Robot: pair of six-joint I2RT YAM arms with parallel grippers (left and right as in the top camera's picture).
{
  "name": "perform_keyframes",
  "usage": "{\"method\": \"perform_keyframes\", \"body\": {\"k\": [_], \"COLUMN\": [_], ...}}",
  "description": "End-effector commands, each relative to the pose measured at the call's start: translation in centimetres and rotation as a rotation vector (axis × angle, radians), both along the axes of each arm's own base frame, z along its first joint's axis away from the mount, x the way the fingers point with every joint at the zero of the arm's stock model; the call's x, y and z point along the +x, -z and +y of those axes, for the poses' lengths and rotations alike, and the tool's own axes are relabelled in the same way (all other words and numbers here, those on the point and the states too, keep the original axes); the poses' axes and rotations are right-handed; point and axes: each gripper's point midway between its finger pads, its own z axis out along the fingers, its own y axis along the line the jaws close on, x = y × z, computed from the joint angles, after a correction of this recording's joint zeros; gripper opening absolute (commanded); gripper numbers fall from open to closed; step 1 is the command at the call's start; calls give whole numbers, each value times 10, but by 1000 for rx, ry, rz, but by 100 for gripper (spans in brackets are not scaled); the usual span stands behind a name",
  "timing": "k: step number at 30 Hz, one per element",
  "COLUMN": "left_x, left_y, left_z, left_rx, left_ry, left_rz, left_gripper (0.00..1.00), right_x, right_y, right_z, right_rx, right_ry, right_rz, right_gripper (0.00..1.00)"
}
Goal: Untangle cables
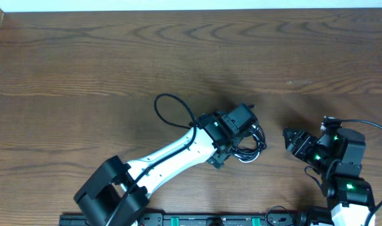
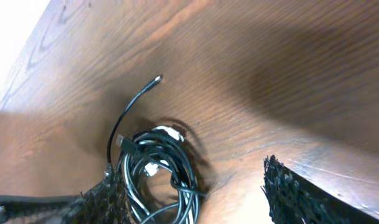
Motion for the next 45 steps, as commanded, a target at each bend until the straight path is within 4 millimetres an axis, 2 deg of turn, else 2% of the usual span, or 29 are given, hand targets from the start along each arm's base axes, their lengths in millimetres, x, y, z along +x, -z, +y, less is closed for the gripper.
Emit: {"method": "perform_keyframes", "body": {"k": [1,10,12,16,19,21,23,25,27,31,33,37,38,39,41,42,43,45], "left_x": [-2,-10,-13,-18,-19,-11,0,14,33,51,62,104,112,118,128,134,138,143], "left_y": [31,61,71,91,93,92,88,83,76,63,58,38,32,27,16,7,2,-5], "left_z": [-6,-27,-26,-18,-13,-8,-2,6,17,43,57,101,111,118,131,142,147,154], "left_rx": [1,4,29,97,138,159,174,192,222,297,357,656,721,776,886,980,1026,1097], "left_ry": [-98,-49,-37,95,284,433,577,738,979,1415,1534,1452,1428,1407,1383,1380,1366,1335], "left_rz": [26,34,45,49,23,-15,-54,-103,-177,-264,-293,-299,-298,-297,-292,-277,-273,-268], "left_gripper": [94,93,66,48,26,13,8,8,8,8,14,33,41,52,67,81,88,93], "right_x": [3,-7,-8,-12,-13,-14,-14,-14,-14,-14,-14,-14,-14,-14,-14,-14,-14,-14], "right_y": [-8,0,2,5,6,6,6,6,6,6,6,6,7,6,6,6,6,6], "right_z": [-6,-5,-4,-4,-3,-3,-3,-3,-3,-3,-3,-3,-3,-3,-3,-3,-3,-3], "right_rx": [-41,-50,-49,-46,-45,-44,-44,-44,-44,-43,-44,-43,-43,-43,-43,-43,-43,-44], "right_ry": [-9,-29,-29,-30,-31,-31,-31,-31,-31,-30,-31,-30,-30,-30,-30,-30,-30,-30], "right_rz": [-21,26,36,54,60,64,64,64,64,65,65,65,66,65,64,64,65,64], "right_gripper": [70,71,71,71,71,71,72,72,72,72,72,72,72,72,73,73,74,75]}}
